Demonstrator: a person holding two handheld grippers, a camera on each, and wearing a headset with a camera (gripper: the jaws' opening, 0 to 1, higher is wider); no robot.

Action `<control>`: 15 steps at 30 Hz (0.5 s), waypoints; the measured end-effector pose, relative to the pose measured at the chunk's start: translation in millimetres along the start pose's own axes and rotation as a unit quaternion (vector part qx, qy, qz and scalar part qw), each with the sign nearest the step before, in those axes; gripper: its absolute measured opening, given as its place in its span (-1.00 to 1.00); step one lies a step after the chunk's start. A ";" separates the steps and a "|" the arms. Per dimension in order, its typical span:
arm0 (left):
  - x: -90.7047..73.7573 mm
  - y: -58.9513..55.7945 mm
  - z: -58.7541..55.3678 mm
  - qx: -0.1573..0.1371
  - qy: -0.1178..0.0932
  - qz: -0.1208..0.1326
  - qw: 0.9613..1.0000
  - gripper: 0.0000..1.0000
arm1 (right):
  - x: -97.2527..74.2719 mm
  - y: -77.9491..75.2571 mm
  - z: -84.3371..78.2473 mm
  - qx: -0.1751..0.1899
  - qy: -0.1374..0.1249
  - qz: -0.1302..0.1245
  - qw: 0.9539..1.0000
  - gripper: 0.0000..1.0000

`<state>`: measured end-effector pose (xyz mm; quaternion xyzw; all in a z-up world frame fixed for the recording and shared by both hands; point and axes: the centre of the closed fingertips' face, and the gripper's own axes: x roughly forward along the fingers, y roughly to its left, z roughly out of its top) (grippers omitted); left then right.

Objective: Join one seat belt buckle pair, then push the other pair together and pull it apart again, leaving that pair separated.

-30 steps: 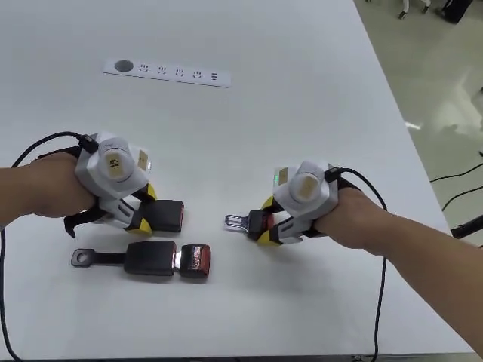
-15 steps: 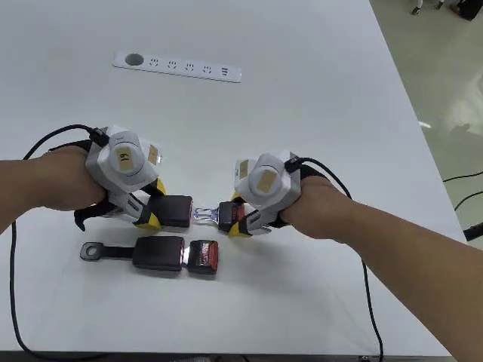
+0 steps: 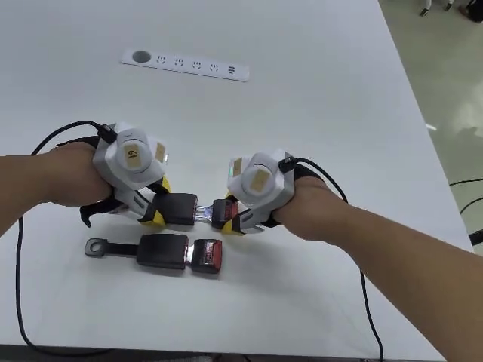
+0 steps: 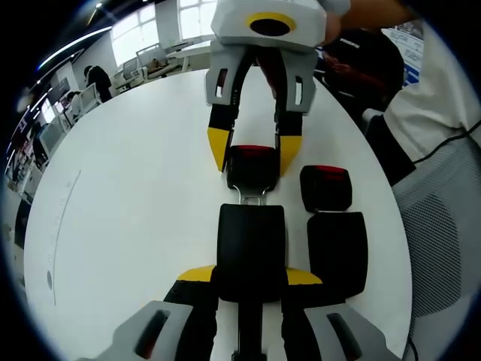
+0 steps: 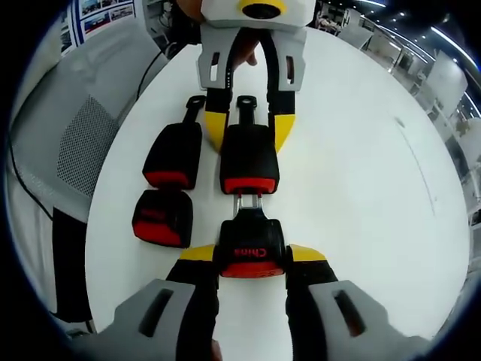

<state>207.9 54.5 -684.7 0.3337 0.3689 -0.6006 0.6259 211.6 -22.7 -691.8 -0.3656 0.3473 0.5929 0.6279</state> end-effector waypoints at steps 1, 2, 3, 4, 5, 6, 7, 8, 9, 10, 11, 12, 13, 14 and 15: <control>0.5 0.6 -0.4 0.000 0.000 0.000 1.000 -0.34 | 0.7 0.9 2.6 0.004 -0.005 0.002 1.000 -0.36; 0.7 1.2 -1.2 0.001 0.001 0.000 1.000 -0.35 | 0.7 0.3 1.5 0.005 0.001 0.001 1.000 -0.37; 0.7 1.4 -1.3 0.003 0.001 0.000 1.000 -0.35 | -0.5 -0.4 2.1 0.006 -0.002 0.003 1.000 -0.37; 0.7 1.5 -1.4 0.003 0.001 0.000 1.000 -0.35 | -0.3 -0.5 2.7 0.008 -0.004 0.004 1.000 -0.37; 0.6 1.4 -1.4 0.003 0.000 0.000 1.000 -0.35 | -0.4 -0.2 3.0 0.008 -0.005 0.004 1.000 -0.37; 0.6 1.4 -1.4 0.003 -0.001 0.000 1.000 -0.35 | 0.1 -0.1 3.4 0.007 -0.005 0.003 1.000 -0.37; 0.6 1.4 -1.4 0.004 -0.001 0.000 1.000 -0.36 | 0.0 -0.1 3.7 0.004 -0.004 0.003 1.000 -0.38; 0.7 1.4 -1.5 0.005 0.000 -0.001 1.000 -0.36 | 0.8 -0.6 3.7 0.003 -0.003 0.003 1.000 -0.38; 1.0 1.8 -1.8 0.007 0.002 -0.002 1.000 -0.36 | 0.9 -0.9 4.0 0.004 -0.004 0.003 1.000 -0.38; 1.2 2.3 -2.3 0.009 0.004 -0.003 1.000 -0.36 | 1.6 -0.2 3.7 0.007 -0.004 0.002 1.000 -0.38; 1.4 2.5 -2.5 0.009 0.005 -0.003 1.000 -0.36 | 1.9 0.1 3.7 0.007 -0.004 0.002 1.000 -0.39; 1.4 2.6 -2.7 0.009 0.006 -0.002 1.000 -0.36 | 3.0 0.1 5.0 0.010 -0.004 0.002 1.000 -0.39; 1.3 2.4 -2.8 0.009 0.006 -0.002 1.000 -0.37 | 3.4 0.0 5.4 0.013 -0.004 0.001 1.000 -0.39; 1.2 2.4 -2.9 0.008 0.005 -0.002 1.000 -0.37 | 3.1 1.2 6.2 0.014 -0.004 0.001 1.000 -0.39; 1.0 2.3 -3.0 0.007 0.004 -0.002 1.000 -0.37 | 3.0 1.4 6.3 0.014 -0.004 0.001 1.000 -0.39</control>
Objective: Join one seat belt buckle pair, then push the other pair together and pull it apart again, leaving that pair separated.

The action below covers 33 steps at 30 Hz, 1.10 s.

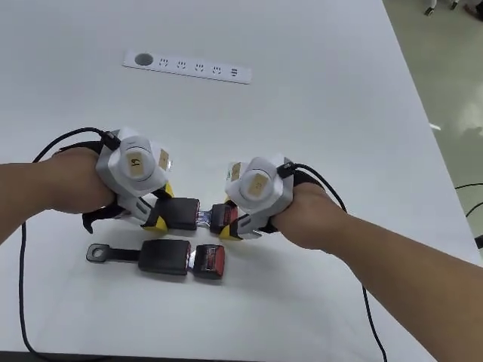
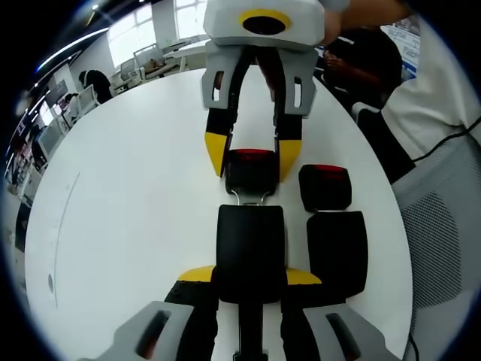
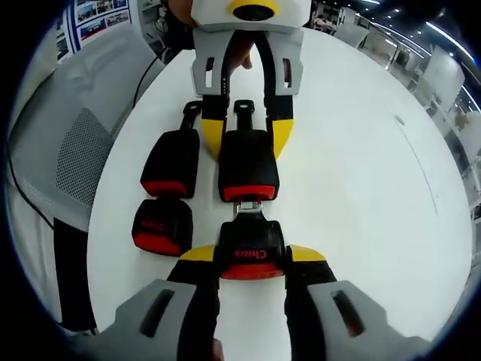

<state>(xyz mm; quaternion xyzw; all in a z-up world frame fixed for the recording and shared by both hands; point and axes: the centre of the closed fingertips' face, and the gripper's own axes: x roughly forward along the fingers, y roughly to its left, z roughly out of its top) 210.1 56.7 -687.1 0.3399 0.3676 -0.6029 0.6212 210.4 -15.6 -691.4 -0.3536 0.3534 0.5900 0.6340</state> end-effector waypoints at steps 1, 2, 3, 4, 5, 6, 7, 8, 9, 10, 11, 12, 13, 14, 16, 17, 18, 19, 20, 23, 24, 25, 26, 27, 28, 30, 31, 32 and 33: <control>-0.1 0.0 -0.1 -0.001 -0.001 0.000 1.000 -0.37 | -0.3 0.3 0.4 0.000 0.000 0.000 1.000 -0.39; 0.0 0.2 -0.3 -0.002 -0.002 0.001 1.000 -0.37 | -0.9 1.3 1.6 0.001 0.000 0.000 1.000 -0.39; 0.1 0.3 -0.5 -0.002 -0.001 0.001 1.000 -0.37 | -0.9 1.3 2.2 0.000 0.000 -0.001 1.000 -0.39; -0.1 -0.1 -0.1 -0.002 -0.001 0.001 1.000 -0.37 | -0.7 1.5 3.5 0.000 -0.002 -0.001 1.000 -0.39; -0.2 -0.3 0.2 -0.001 0.000 0.001 1.000 -0.37 | 0.1 1.9 5.6 0.000 -0.005 -0.001 1.000 -0.39; -0.1 -0.3 0.0 0.000 0.000 0.001 1.000 -0.37 | 1.8 2.7 8.9 0.000 -0.007 -0.001 1.000 -0.39; 0.0 -0.2 -0.3 0.001 0.001 0.001 1.000 -0.37 | 2.9 2.8 10.2 -0.001 -0.007 -0.002 1.000 -0.39; 0.2 0.1 -0.7 0.001 0.000 0.001 1.000 -0.37 | 3.7 2.3 10.5 0.000 -0.005 -0.003 1.000 -0.39; 0.3 0.2 -1.1 0.000 -0.001 0.001 1.000 -0.37 | 3.9 1.3 10.7 0.000 -0.005 -0.003 1.000 -0.40; 0.1 -0.2 -0.7 0.001 -0.001 0.001 1.000 -0.37 | 3.9 0.7 10.5 0.001 -0.006 -0.003 1.000 -0.40; 0.1 -0.4 -0.5 0.000 -0.001 0.001 1.000 -0.37 | 3.5 1.0 10.8 0.002 -0.007 -0.003 1.000 -0.40; 0.2 -0.7 -0.4 0.001 0.000 0.002 1.000 -0.37 | 3.6 1.2 11.6 0.003 -0.008 -0.003 1.000 -0.40; 0.1 -1.0 -0.7 0.002 0.002 0.002 1.000 -0.38 | 4.7 0.7 12.1 0.005 -0.007 -0.003 1.000 -0.40; 0.2 -0.9 -0.6 0.002 0.002 0.002 1.000 -0.38 | 5.6 0.3 13.3 0.009 -0.007 -0.003 1.000 -0.40; 0.0 -1.2 -0.4 0.001 0.002 0.003 1.000 -0.38 | 5.9 1.3 13.2 0.007 -0.003 -0.003 1.000 -0.40; -0.1 -1.3 -0.3 0.001 0.002 0.002 1.000 -0.38 | 6.6 -0.1 13.1 0.008 -0.004 -0.002 1.000 -0.40; 0.0 -1.1 -0.3 0.001 0.001 0.002 1.000 -0.38 | 6.6 -0.4 13.1 0.008 -0.005 -0.001 1.000 -0.40; 0.1 -1.0 -0.3 0.002 0.001 0.002 1.000 -0.38 | 6.5 0.4 13.8 0.007 -0.005 0.000 1.000 -0.40; 0.1 -0.9 -0.3 0.001 0.000 0.001 1.000 -0.38 | 6.5 0.8 14.0 0.006 -0.004 0.000 1.000 -0.40; 0.2 -0.7 -0.1 0.000 -0.001 0.002 1.000 -0.38 | 7.3 0.0 13.2 0.006 -0.004 -0.001 1.000 -0.39; 0.6 -0.1 -0.5 -0.001 -0.002 0.002 1.000 -0.38 | 7.3 -0.1 13.0 0.006 -0.004 -0.001 1.000 -0.39; 0.7 -0.1 -0.7 -0.001 -0.001 0.002 1.000 -0.38 | 7.5 0.0 13.0 0.006 -0.005 0.000 1.000 -0.39; 0.5 -0.4 -0.2 -0.001 0.000 0.004 1.000 -0.38 | 7.8 0.2 13.0 0.005 -0.005 0.000 1.000 -0.39; 0.5 -0.7 -0.1 -0.001 0.000 0.003 1.000 -0.38 | 7.5 0.6 13.1 0.005 -0.005 0.000 1.000 -0.39; 0.8 -0.4 -0.6 -0.002 0.000 0.003 1.000 -0.38 | 7.3 0.6 13.1 0.005 -0.005 0.000 1.000 -0.39; 0.9 -0.3 -0.6 -0.001 -0.001 0.003 1.000 -0.38 | 6.4 1.2 13.4 0.005 -0.006 0.000 1.000 -0.39; 0.7 -0.6 -0.2 -0.002 -0.001 0.003 1.000 -0.38 | 6.7 0.7 12.7 0.005 -0.006 -0.001 1.000 -0.39; 0.3 -1.0 0.4 -0.002 -0.002 0.003 1.000 -0.38 | 7.0 0.3 11.9 0.005 -0.006 -0.001 1.000 -0.39; 0.2 -1.1 0.7 -0.001 -0.003 0.003 1.000 -0.37 | 7.1 0.0 11.7 0.004 -0.006 0.000 1.000 -0.39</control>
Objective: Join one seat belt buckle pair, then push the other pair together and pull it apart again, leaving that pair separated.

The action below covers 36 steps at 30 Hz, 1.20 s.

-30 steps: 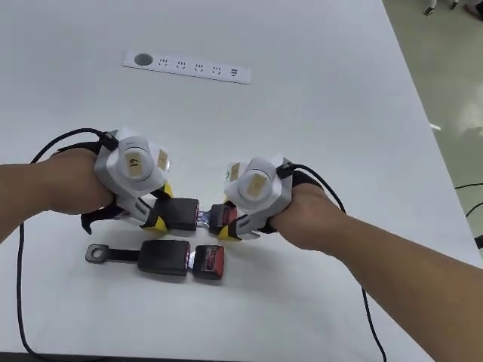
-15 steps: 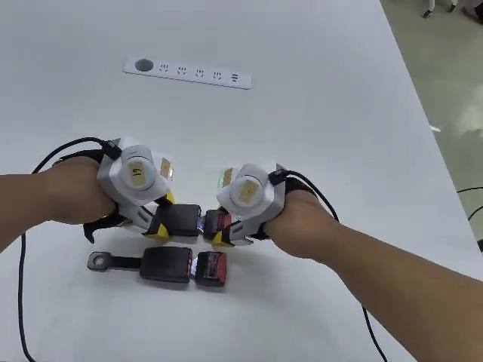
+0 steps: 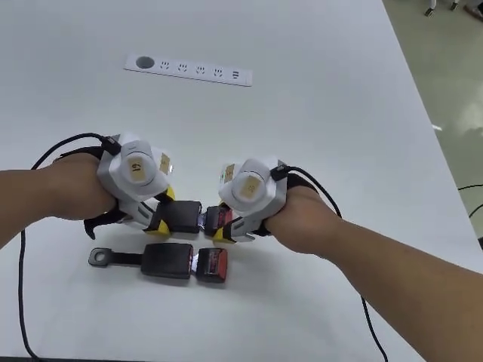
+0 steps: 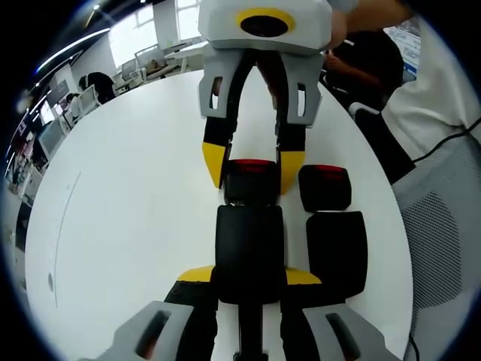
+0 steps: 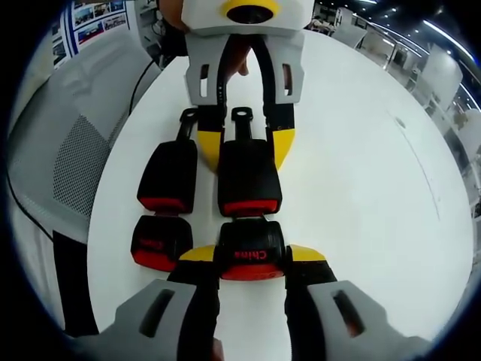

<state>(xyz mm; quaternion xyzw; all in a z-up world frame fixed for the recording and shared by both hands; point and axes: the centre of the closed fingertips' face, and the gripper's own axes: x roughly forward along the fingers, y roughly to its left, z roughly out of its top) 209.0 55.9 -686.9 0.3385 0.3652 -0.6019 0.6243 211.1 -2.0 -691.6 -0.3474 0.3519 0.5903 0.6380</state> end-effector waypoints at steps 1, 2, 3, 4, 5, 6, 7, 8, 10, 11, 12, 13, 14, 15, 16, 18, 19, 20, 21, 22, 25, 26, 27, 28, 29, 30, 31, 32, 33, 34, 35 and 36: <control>0.0 0.2 -0.1 0.002 -0.002 0.000 1.000 -0.37 | -0.2 -0.3 -0.3 0.002 -0.001 0.001 1.000 -0.39; -0.1 0.3 -0.4 -0.001 -0.006 0.000 1.000 -0.37 | 0.1 0.5 0.0 0.001 -0.002 0.002 1.000 -0.38; -0.3 0.3 -0.5 -0.001 -0.008 0.001 1.000 -0.37 | 0.2 1.0 0.1 0.002 -0.002 0.002 1.000 -0.38; -0.2 0.3 -0.2 -0.002 -0.009 0.001 1.000 -0.37 | 0.3 1.0 0.1 0.002 -0.002 0.002 1.000 -0.38; 0.1 0.7 -0.6 -0.002 -0.009 0.001 1.000 -0.37 | 0.3 1.0 0.0 0.002 -0.002 0.002 1.000 -0.38; 0.4 1.3 -0.5 -0.001 -0.007 0.000 1.000 -0.37 | 0.4 0.7 0.0 0.001 -0.002 0.002 1.000 -0.38; 0.6 1.7 -0.7 0.000 -0.006 -0.001 1.000 -0.37 | 0.3 0.6 -0.1 0.001 -0.002 0.002 1.000 -0.38; 0.8 2.0 -0.6 0.001 -0.004 -0.001 1.000 -0.37 | -0.4 0.8 -0.3 0.002 -0.002 0.002 1.000 -0.38; 1.0 2.1 -0.9 0.001 -0.002 -0.002 1.000 -0.37 | -0.8 0.3 -1.4 0.001 -0.002 0.002 1.000 -0.38; 0.4 1.1 0.1 0.002 -0.002 -0.002 1.000 -0.37 | -1.1 0.2 -2.1 0.002 -0.002 0.001 1.000 -0.38; 0.3 1.1 0.3 0.002 -0.002 -0.001 1.000 -0.37 | -1.6 0.5 -3.0 0.002 -0.001 0.001 1.000 -0.38; 0.3 1.2 0.2 0.000 -0.003 0.000 1.000 -0.37 | -2.5 0.5 -4.5 0.002 0.000 0.000 1.000 -0.38; 0.2 1.4 0.2 -0.001 -0.003 0.000 1.000 -0.37 | -4.5 0.0 -6.9 0.005 -0.002 0.000 1.000 -0.38; -0.4 0.3 1.4 -0.001 -0.004 0.001 1.000 -0.37 | -5.5 -0.2 -8.6 0.007 -0.003 0.000 1.000 -0.38; -0.5 0.1 1.7 -0.001 -0.004 0.000 1.000 -0.37 | -6.9 -0.7 -11.1 0.007 -0.003 -0.001 1.000 -0.37; -0.8 -0.1 2.1 -0.001 -0.004 -0.001 1.000 -0.37 | -10.3 -0.2 -15.5 0.008 -0.006 -0.003 1.000 -0.37; -1.4 -0.8 3.2 0.000 -0.006 -0.002 1.000 -0.37 | -11.8 -0.2 -15.7 0.008 -0.012 -0.003 1.000 -0.37; -1.5 -1.2 3.9 0.000 -0.006 -0.002 1.000 -0.37 | -12.4 0.7 -14.8 0.009 -0.021 -0.001 1.000 -0.36; -1.3 -1.1 4.1 0.001 -0.003 -0.003 1.000 -0.37 | -13.3 1.0 -17.0 0.010 -0.021 -0.001 1.000 -0.36; -1.1 -1.2 4.7 0.002 -0.001 -0.003 1.000 -0.37 | -13.1 0.0 -17.4 0.011 -0.022 -0.003 1.000 -0.36; -1.2 -1.3 3.8 0.002 0.002 -0.003 1.000 -0.36 | -16.0 2.9 -21.0 0.010 -0.021 -0.005 1.000 -0.35; -1.3 -1.5 4.0 0.002 0.001 -0.003 1.000 -0.36 | -17.4 2.0 -23.5 0.013 -0.021 -0.006 1.000 -0.35; -0.9 -0.7 3.0 0.002 0.001 -0.002 1.000 -0.36 | -18.8 1.5 -26.3 0.016 -0.020 -0.008 1.000 -0.35; -0.7 -0.3 2.8 0.001 0.001 -0.002 1.000 -0.36 | -21.6 0.9 -30.6 0.017 -0.018 -0.011 1.000 -0.35; -0.9 -0.5 2.7 0.001 0.002 -0.002 1.000 -0.36 | -23.8 0.8 -33.6 0.017 -0.017 -0.012 1.000 -0.35; -0.9 -0.4 3.0 0.001 0.002 -0.002 1.000 -0.36 | -25.7 0.1 -37.5 0.019 -0.015 -0.014 1.000 -0.35; -1.0 -0.8 3.1 0.000 0.002 -0.002 1.000 -0.36 | -28.8 -0.5 -43.5 0.021 -0.012 -0.016 1.000 -0.35; -1.0 -0.9 3.4 -0.001 0.003 -0.002 1.000 -0.36 | -30.7 -1.8 -48.1 0.022 -0.009 -0.017 1.000 -0.34; -0.7 -0.5 2.8 -0.002 0.004 -0.002 1.000 -0.36 | -33.8 -2.3 -54.3 0.025 -0.006 -0.018 1.000 -0.34; -0.6 -0.3 2.5 -0.003 0.004 -0.001 1.000 -0.35 | -36.0 -1.3 -58.2 0.026 -0.004 -0.017 0.999 -0.34; -0.7 -0.7 2.7 -0.004 0.005 -0.001 1.000 -0.35 | -39.8 -1.7 -64.5 0.025 -0.001 -0.020 0.999 -0.34; -0.7 -0.8 2.8 -0.004 0.006 -0.001 1.000 -0.35 | -42.3 -2.9 -68.7 0.025 0.002 -0.022 0.999 -0.34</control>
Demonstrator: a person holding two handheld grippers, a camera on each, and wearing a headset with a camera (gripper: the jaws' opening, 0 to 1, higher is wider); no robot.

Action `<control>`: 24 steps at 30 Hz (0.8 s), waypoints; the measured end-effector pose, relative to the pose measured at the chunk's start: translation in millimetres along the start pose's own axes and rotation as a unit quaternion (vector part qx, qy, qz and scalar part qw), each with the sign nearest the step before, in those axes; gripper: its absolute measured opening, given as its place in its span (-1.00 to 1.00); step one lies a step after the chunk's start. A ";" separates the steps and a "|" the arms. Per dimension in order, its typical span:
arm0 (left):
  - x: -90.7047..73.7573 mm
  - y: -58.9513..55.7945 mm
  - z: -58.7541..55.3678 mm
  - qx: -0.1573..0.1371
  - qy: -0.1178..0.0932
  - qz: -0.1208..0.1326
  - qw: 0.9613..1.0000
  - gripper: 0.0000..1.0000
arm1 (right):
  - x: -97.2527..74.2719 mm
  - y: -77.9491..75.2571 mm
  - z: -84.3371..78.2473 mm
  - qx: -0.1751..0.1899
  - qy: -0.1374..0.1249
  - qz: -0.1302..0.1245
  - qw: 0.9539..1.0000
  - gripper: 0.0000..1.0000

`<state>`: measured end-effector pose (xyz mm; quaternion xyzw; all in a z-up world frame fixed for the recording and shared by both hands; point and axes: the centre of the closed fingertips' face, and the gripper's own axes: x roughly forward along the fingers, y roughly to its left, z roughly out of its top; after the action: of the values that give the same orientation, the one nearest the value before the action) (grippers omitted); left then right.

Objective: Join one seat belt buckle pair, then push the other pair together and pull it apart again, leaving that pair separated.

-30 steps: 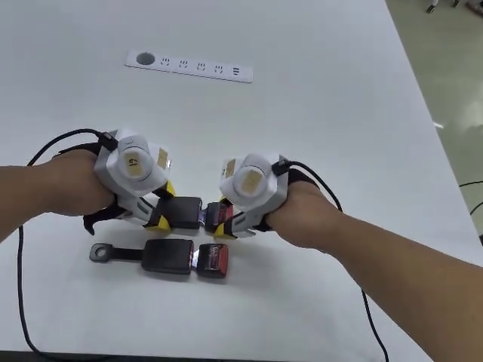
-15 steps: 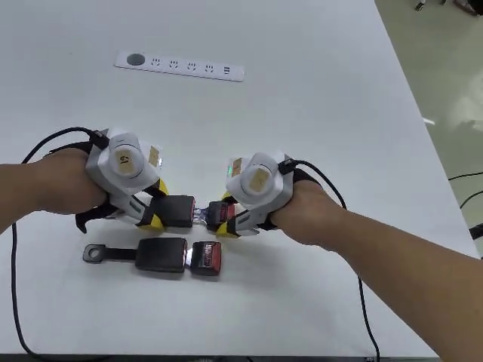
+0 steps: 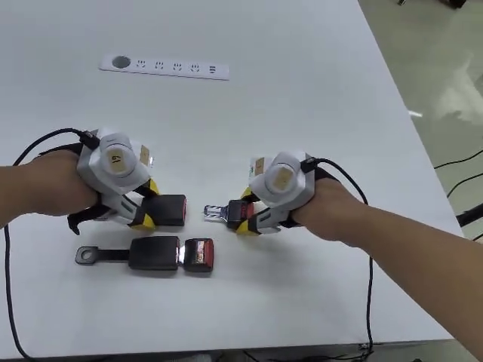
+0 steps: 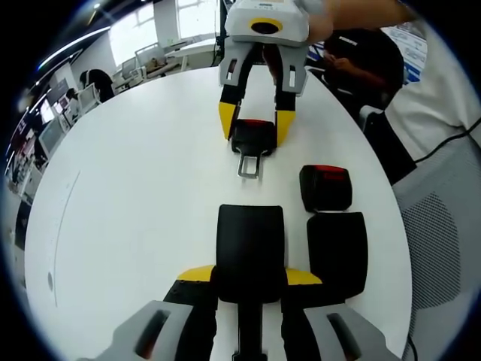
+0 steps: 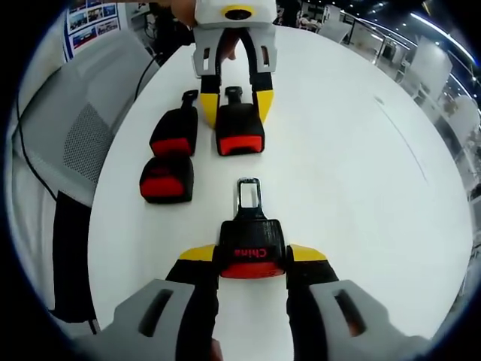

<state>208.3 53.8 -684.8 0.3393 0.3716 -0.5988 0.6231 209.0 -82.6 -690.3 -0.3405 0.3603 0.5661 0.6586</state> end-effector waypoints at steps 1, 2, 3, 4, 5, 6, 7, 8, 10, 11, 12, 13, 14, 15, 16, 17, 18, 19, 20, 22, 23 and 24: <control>-0.6 -1.3 1.2 0.001 0.002 0.000 1.000 -0.35 | -2.8 -1.2 -4.9 0.002 0.004 -0.002 1.000 -0.34; -0.6 -1.5 1.6 0.001 0.003 0.000 1.000 -0.35 | -6.4 -1.7 -10.1 0.002 0.007 -0.003 1.000 -0.34; -0.2 -0.8 0.6 0.000 0.004 0.001 1.000 -0.35 | -8.8 -2.3 -14.4 0.002 0.010 -0.005 1.000 -0.34; -0.1 -0.5 0.3 0.001 0.006 0.001 1.000 -0.35 | -13.1 -0.8 -20.1 0.003 0.013 -0.006 1.000 -0.34; -0.1 -0.5 -0.1 0.002 0.007 0.001 1.000 -0.35 | -15.5 -1.2 -23.6 0.005 0.015 -0.008 1.000 -0.34; -0.2 -0.2 -0.1 0.001 0.007 0.001 1.000 -0.35 | -18.0 -6.0 -30.1 0.005 0.017 -0.010 1.000 -0.34; -0.4 -0.3 -0.2 0.001 0.008 0.001 1.000 -0.34 | -19.9 -6.8 -34.0 0.006 0.020 -0.010 1.000 -0.34; -0.5 -0.3 -0.1 0.000 0.008 0.001 1.000 -0.34 | -21.6 -5.9 -37.7 0.007 0.021 -0.008 1.000 -0.34; -0.5 0.0 -0.6 -0.001 0.008 0.002 1.000 -0.34 | -25.5 -4.5 -44.8 0.009 0.024 -0.007 1.000 -0.34; -1.0 -0.9 0.0 -0.001 0.009 0.002 1.000 -0.34 | -27.9 -4.3 -49.1 0.009 0.027 -0.006 1.000 -0.34; -1.1 -1.0 0.1 -0.001 0.010 0.002 1.000 -0.34 | -29.2 -4.2 -51.8 0.010 0.029 -0.005 1.000 -0.34; -1.1 -1.0 0.1 -0.001 0.011 0.002 1.000 -0.34 | -30.9 -4.0 -55.6 0.009 0.033 -0.003 0.999 -0.34; -1.1 -0.9 0.2 -0.001 0.012 0.002 1.000 -0.34 | -31.3 -4.0 -56.7 0.009 0.035 -0.002 0.999 -0.34; -0.9 -0.2 -0.6 0.001 0.013 0.002 1.000 -0.34 | -32.4 -4.4 -59.3 0.011 0.039 -0.002 0.999 -0.34; -0.8 0.0 -0.7 0.002 0.014 0.002 1.000 -0.34 | -33.0 -3.5 -59.2 0.012 0.039 -0.003 0.999 -0.33; -0.2 1.2 -1.7 0.000 0.016 0.001 1.000 -0.34 | -33.0 -2.7 -59.1 0.013 0.040 -0.003 0.999 -0.33; -0.1 1.4 -2.0 0.002 0.017 0.001 1.000 -0.34 | -32.9 -2.3 -58.1 0.014 0.040 -0.004 0.999 -0.33; 0.7 2.9 -3.4 0.003 0.018 0.001 1.000 -0.34 | -32.9 -2.0 -57.9 0.014 0.040 -0.005 0.999 -0.33; 1.0 3.6 -3.9 0.003 0.018 0.001 1.000 -0.34 | -33.3 -2.1 -58.2 0.014 0.041 -0.005 0.999 -0.33; 0.7 2.3 -3.0 0.004 0.020 0.001 1.000 -0.34 | -33.7 -5.1 -58.9 0.014 0.043 -0.011 0.999 -0.28; 1.2 2.9 -4.0 0.004 0.020 0.002 1.000 -0.34 | -33.8 -6.2 -59.1 0.015 0.044 -0.013 0.999 -0.25; 1.3 3.6 -4.6 0.002 0.021 0.004 1.000 -0.33 | -34.0 -6.6 -59.5 0.017 0.044 -0.015 0.999 -0.24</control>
<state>211.6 57.4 -688.3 0.3545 0.3825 -0.5899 0.6165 206.9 -151.4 -691.1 -0.3597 0.3934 0.5343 0.6561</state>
